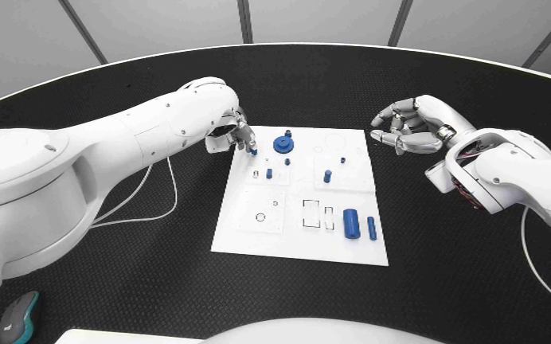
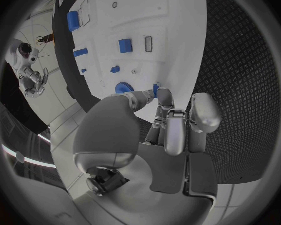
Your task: Assemble the parts on the task board
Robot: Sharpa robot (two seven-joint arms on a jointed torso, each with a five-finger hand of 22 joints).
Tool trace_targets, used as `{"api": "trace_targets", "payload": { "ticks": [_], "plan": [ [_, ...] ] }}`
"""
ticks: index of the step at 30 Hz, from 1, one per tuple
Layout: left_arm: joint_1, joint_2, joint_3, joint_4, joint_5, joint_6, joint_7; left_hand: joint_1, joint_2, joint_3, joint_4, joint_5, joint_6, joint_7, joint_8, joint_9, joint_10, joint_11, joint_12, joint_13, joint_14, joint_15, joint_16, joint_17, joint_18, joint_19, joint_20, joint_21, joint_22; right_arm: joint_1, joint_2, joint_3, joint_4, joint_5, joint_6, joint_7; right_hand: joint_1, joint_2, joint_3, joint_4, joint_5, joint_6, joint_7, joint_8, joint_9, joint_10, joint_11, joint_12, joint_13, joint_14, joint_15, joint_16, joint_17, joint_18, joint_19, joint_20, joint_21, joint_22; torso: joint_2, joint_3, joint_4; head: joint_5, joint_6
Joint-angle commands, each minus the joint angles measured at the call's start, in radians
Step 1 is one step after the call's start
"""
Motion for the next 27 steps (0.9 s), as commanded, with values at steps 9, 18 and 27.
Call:
{"api": "trace_targets", "payload": {
  "ticks": [9,18,27],
  "plan": [
    [0.001,-0.087,0.000,0.131,0.065,-0.105,0.013,-0.071,-0.038,0.164,-0.153,0.112,0.042,-0.021,0.026,-0.016,0.064,-0.018,0.041,0.049,0.085,-0.015,0.014,0.208,0.002,0.013,-0.005,0.019,0.019,0.000,-0.005,0.000,0.001,0.000,0.000,-0.001,0.002,-0.001,0.005,0.003,0.005,-0.007,-0.001,0.004,-0.002,0.002,-0.001,-0.001,0.001,0.006,-0.004,-0.003,0.001,0.013,0.006,0.001,-0.002,0.001,-0.001,0.0010,0.0022,0.000,0.000],
    [0.001,-0.192,-0.002,0.285,0.076,-0.233,0.018,-0.116,-0.066,0.180,-0.186,0.241,0.084,-0.035,0.029,-0.040,0.121,-0.031,0.081,0.117,0.090,-0.027,0.021,0.222,-0.004,0.029,-0.017,0.041,0.049,0.000,-0.011,0.000,0.003,0.000,-0.002,-0.002,0.002,-0.001,0.005,0.003,0.005,-0.007,-0.001,0.004,-0.002,0.002,-0.001,-0.001,0.001,0.006,-0.004,-0.003,0.001,0.013,0.006,0.001,-0.002,0.001,-0.001,0.0010,0.0015,0.003,0.001],
    [-0.001,-0.278,-0.018,0.436,0.018,-0.333,0.027,-0.122,-0.071,0.182,-0.193,0.254,0.093,-0.038,0.031,-0.044,0.134,-0.033,0.095,0.139,0.091,-0.029,0.023,0.225,-0.007,0.035,-0.018,0.050,0.061,0.000,-0.014,0.000,0.004,0.000,-0.004,-0.003,0.001,-0.002,0.005,0.004,0.005,-0.006,-0.001,0.005,-0.002,0.003,-0.001,0.001,0.003,0.006,-0.004,-0.003,0.001,0.013,0.005,0.001,-0.004,0.000,-0.001,0.0003,0.0040,0.008,-0.001]
  ]
}}
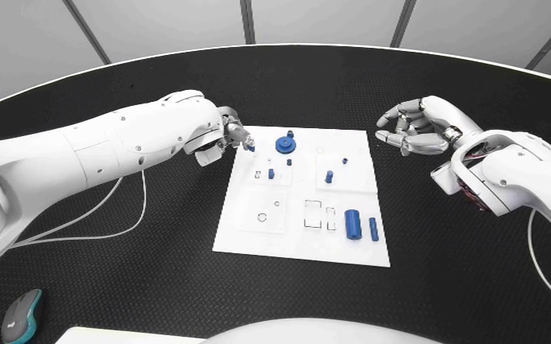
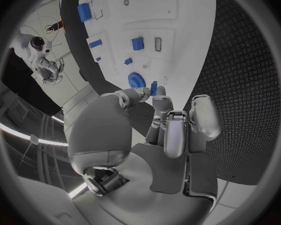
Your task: Assemble the parts on the task board
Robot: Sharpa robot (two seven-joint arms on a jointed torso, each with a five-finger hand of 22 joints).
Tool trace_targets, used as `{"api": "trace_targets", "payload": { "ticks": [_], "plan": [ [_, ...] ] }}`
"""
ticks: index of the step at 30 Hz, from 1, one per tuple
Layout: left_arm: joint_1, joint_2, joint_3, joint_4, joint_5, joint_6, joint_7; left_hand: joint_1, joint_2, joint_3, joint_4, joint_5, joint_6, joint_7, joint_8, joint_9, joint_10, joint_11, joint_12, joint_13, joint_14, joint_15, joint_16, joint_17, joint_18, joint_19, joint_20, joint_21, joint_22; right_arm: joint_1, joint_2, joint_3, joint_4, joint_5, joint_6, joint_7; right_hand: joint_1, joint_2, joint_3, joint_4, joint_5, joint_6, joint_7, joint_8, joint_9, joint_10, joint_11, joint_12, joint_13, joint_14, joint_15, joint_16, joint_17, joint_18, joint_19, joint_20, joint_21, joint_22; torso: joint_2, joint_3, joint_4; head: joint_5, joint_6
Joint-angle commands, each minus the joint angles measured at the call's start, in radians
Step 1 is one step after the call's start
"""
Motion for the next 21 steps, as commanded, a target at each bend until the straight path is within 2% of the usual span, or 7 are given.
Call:
{"api": "trace_targets", "payload": {
  "ticks": [1,4,14,21],
  "plan": [
    [-0.002,-0.028,-0.005,0.050,-0.019,-0.027,0.003,-0.006,0.002,0.149,-0.154,0.005,0.013,-0.005,0.004,0.000,0.028,-0.023,0.007,0.002,0.093,-0.006,0.005,0.226,-0.007,0.009,0.001,0.005,0.003,0.000,0.000,0.000,0.000,0.000,0.000,0.000,0.001,-0.002,0.005,0.004,0.005,-0.006,-0.001,0.005,-0.001,0.003,-0.001,0.001,0.001,0.006,-0.004,-0.003,0.002,0.013,0.005,0.001,-0.004,0.001,0.001,-0.0007,0.0004,0.004,-0.001],
    [-0.011,-0.047,-0.009,0.087,-0.036,-0.047,0.005,-0.008,0.000,0.151,-0.155,0.007,0.016,-0.005,0.004,-0.001,0.032,-0.023,0.009,0.006,0.094,-0.006,0.005,0.226,-0.008,0.011,0.000,0.007,0.006,0.000,0.000,0.000,-0.001,0.000,0.000,0.000,0.001,-0.002,0.005,0.004,0.005,-0.006,-0.001,0.005,-0.001,0.003,-0.001,0.001,0.001,0.006,-0.004,-0.003,0.002,0.013,0.005,0.001,-0.004,0.001,0.001,-0.0007,-0.0012,0.006,-0.002],
    [-0.051,-0.076,-0.013,0.152,-0.068,-0.065,0.008,-0.010,-0.004,0.155,-0.159,0.011,0.021,-0.007,0.005,-0.004,0.038,-0.025,0.014,0.015,0.095,-0.008,0.007,0.229,-0.009,0.014,-0.001,0.011,0.011,0.000,0.000,0.000,-0.002,0.000,0.000,0.000,0.001,-0.002,0.005,0.004,0.005,-0.006,-0.001,0.005,-0.001,0.003,-0.001,0.001,0.001,0.006,-0.004,-0.003,0.002,0.013,0.005,0.001,-0.004,0.001,0.003,-0.0021,-0.0024,0.006,-0.004],
    [-0.063,-0.088,-0.014,0.175,-0.084,-0.050,0.002,-0.016,-0.009,0.161,-0.163,0.025,0.028,-0.010,0.005,-0.008,0.049,-0.028,0.023,0.030,0.097,-0.010,0.011,0.237,-0.012,0.020,-0.003,0.021,0.024,0.000,0.000,0.000,-0.003,0.000,0.000,0.000,0.001,-0.002,0.005,0.004,0.005,-0.006,-0.001,0.005,-0.001,0.003,-0.001,0.001,0.001,0.006,-0.004,-0.003,0.002,0.013,0.005,0.001,-0.004,0.001,0.003,-0.0018,-0.0018,0.004,-0.007]
  ]
}}
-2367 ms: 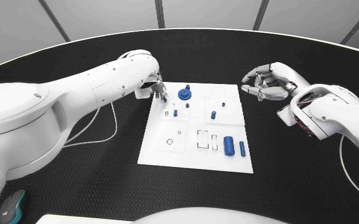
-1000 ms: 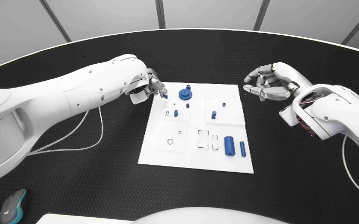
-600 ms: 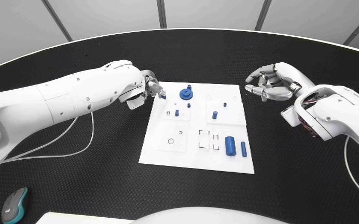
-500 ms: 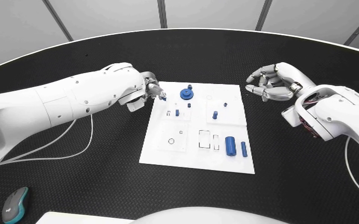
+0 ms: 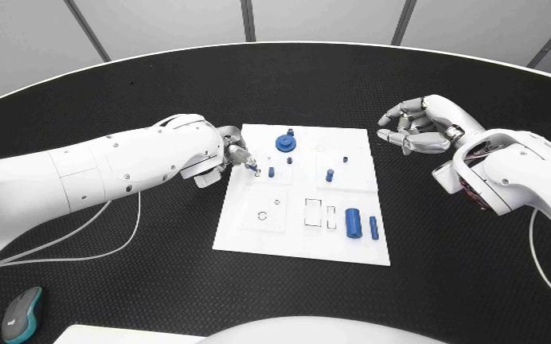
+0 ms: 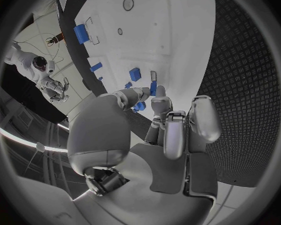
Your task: Assemble the parts on the task board
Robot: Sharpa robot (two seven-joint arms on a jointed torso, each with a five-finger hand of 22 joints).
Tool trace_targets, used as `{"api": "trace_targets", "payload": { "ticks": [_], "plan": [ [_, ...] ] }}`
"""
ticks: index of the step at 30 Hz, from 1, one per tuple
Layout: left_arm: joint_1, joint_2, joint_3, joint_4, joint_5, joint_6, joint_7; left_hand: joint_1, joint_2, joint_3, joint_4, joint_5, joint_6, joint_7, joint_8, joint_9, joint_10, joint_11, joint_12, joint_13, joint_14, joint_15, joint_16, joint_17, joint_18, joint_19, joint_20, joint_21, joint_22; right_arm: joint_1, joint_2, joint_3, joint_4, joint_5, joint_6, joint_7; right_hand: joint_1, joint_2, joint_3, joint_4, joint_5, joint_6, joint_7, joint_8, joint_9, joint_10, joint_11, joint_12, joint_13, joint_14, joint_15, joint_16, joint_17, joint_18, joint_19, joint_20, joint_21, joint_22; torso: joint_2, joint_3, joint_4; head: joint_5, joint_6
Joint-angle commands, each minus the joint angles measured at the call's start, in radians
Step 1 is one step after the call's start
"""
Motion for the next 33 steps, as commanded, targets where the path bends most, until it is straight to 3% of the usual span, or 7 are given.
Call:
{"api": "trace_targets", "payload": {
  "ticks": [1,12,16,33],
  "plan": [
    [-0.003,-0.002,0.000,0.005,-0.006,0.007,-0.002,-0.004,0.004,0.140,-0.143,0.008,0.014,-0.007,0.007,-0.003,0.031,-0.023,0.008,0.007,0.097,-0.010,0.005,0.237,-0.012,0.011,0.000,0.006,0.006,0.000,0.000,0.000,0.000,0.000,0.000,0.000,0.001,-0.002,0.005,0.004,0.005,-0.006,-0.001,0.005,-0.001,0.003,-0.001,0.001,0.001,0.006,-0.004,-0.003,0.001,0.013,0.005,0.001,-0.004,0.001,0.000,0.0002,0.0009,0.000,-0.003],
    [-0.005,0.008,0.000,0.005,-0.013,0.030,-0.006,-0.009,0.000,0.145,-0.146,0.024,0.019,-0.009,0.008,-0.006,0.037,-0.025,0.011,0.013,0.098,-0.012,0.007,0.241,-0.014,0.015,-0.002,0.012,0.014,0.000,0.002,0.000,-0.002,0.000,0.001,0.001,0.002,-0.002,0.005,0.003,0.005,-0.006,-0.002,0.006,-0.001,0.002,-0.002,0.000,-0.001,0.006,-0.004,-0.005,0.000,0.013,0.006,0.001,-0.004,0.002,0.000,0.0005,-0.0013,-0.001,-0.006],
    [-0.006,0.015,0.000,-0.002,-0.013,0.034,-0.006,-0.010,0.000,0.145,-0.147,0.026,0.020,-0.009,0.008,-0.007,0.038,-0.025,0.011,0.013,0.098,-0.012,0.008,0.242,-0.014,0.015,-0.002,0.012,0.015,0.000,0.002,0.000,-0.001,0.000,0.001,0.001,0.002,-0.002,0.005,0.003,0.005,-0.006,-0.002,0.006,-0.001,0.002,-0.002,0.000,-0.001,0.006,-0.004,-0.005,0.000,0.013,0.006,0.001,-0.004,0.002,0.000,0.0019,-0.0002,-0.002,-0.007],
    [-0.006,0.029,0.000,-0.012,-0.040,0.067,-0.013,-0.011,-0.001,0.146,-0.148,0.030,0.021,-0.010,0.008,-0.008,0.038,-0.025,0.010,0.012,0.098,-0.013,0.008,0.243,-0.014,0.015,-0.003,0.013,0.015,0.000,0.002,0.000,-0.001,0.000,0.002,0.001,0.002,-0.002,0.005,0.003,0.005,-0.006,-0.002,0.006,-0.001,0.002,-0.002,0.000,-0.001,0.006,-0.004,-0.005,0.000,0.013,0.006,0.001,-0.004,0.002,-0.001,0.0013,0.0007,-0.004,-0.009]
  ]
}}
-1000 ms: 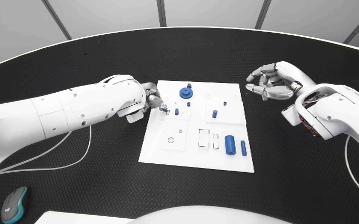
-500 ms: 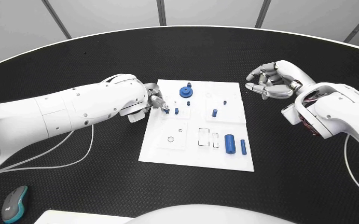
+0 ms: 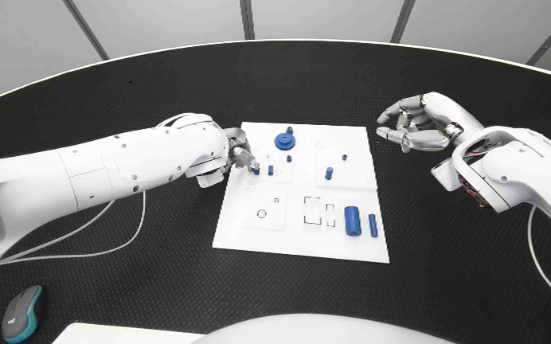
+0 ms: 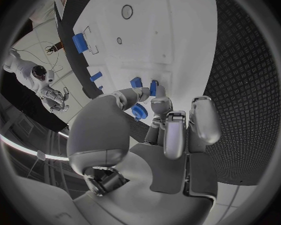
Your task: Assemble the parts on the task board
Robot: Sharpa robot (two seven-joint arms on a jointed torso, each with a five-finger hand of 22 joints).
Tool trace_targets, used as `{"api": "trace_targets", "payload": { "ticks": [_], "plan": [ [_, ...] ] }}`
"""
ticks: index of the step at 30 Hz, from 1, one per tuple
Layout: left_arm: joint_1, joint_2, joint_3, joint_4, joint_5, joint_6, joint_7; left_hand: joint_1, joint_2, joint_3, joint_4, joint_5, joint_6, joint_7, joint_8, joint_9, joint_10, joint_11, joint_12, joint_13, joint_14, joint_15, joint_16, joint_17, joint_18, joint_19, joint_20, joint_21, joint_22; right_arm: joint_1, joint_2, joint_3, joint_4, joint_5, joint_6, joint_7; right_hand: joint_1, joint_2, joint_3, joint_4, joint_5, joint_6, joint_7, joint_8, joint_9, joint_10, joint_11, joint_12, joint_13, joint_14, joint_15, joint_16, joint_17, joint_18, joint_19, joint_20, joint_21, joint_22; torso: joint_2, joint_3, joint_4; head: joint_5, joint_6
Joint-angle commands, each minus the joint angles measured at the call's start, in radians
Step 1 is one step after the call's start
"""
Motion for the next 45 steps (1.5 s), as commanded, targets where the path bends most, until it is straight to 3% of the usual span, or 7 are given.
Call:
{"api": "trace_targets", "payload": {
  "ticks": [1,14,24,45],
  "plan": [
    [0.000,0.000,0.000,0.000,-0.001,0.008,-0.002,0.001,0.012,0.135,-0.137,0.006,0.020,-0.010,0.006,0.000,0.036,-0.027,0.002,0.000,0.098,-0.006,0.004,0.243,-0.014,0.005,0.000,0.004,0.001,0.000,0.001,0.000,0.000,0.000,0.000,0.000,0.002,-0.002,0.005,0.003,0.005,-0.006,-0.002,0.006,-0.002,0.002,-0.002,0.000,0.000,0.006,-0.004,-0.005,0.001,0.013,0.006,0.001,-0.004,0.001,0.000,-0.0003,0.0008,-0.001,-0.001],
    [0.000,0.001,0.000,-0.004,-0.002,0.013,-0.009,0.001,0.012,0.135,-0.137,0.006,0.020,-0.010,0.006,0.000,0.036,-0.027,0.002,0.000,0.098,-0.006,0.004,0.243,-0.014,0.005,0.000,0.004,0.001,0.000,0.002,0.000,-0.001,0.000,0.001,0.001,0.002,-0.002,0.005,0.003,0.005,-0.006,-0.002,0.006,-0.002,0.002,-0.002,0.000,0.000,0.006,-0.004,-0.005,0.001,0.013,0.006,0.001,-0.004,0.001,0.000,0.0011,0.0002,0.000,0.000],
    [0.000,0.009,0.000,-0.014,-0.002,0.005,-0.010,0.000,0.012,0.135,-0.137,0.007,0.020,-0.010,0.006,0.000,0.036,-0.027,0.002,0.000,0.098,-0.006,0.004,0.242,-0.014,0.005,0.000,0.004,0.000,0.000,0.001,0.000,-0.001,0.000,0.000,0.001,0.002,-0.002,0.005,0.003,0.005,-0.006,-0.002,0.006,-0.002,0.002,-0.002,0.000,0.000,0.006,-0.004,-0.005,0.001,0.013,0.006,0.001,-0.004,0.001,0.001,0.0002,-0.0006,-0.001,-0.001],
    [0.000,0.023,0.000,-0.021,-0.002,0.067,-0.023,-0.001,0.010,0.136,-0.139,0.014,0.022,-0.011,0.007,-0.001,0.039,-0.028,0.004,0.005,0.100,-0.006,0.007,0.247,-0.014,0.006,0.000,0.005,0.002,0.000,0.002,0.000,-0.002,0.000,0.002,0.001,0.002,-0.002,0.005,0.003,0.005,-0.006,-0.002,0.006,-0.002,0.002,-0.002,0.000,0.000,0.006,-0.004,-0.005,0.001,0.013,0.006,0.001,-0.004,0.001,0.000,0.0003,0.0003,-0.003,-0.004]
  ]
}}
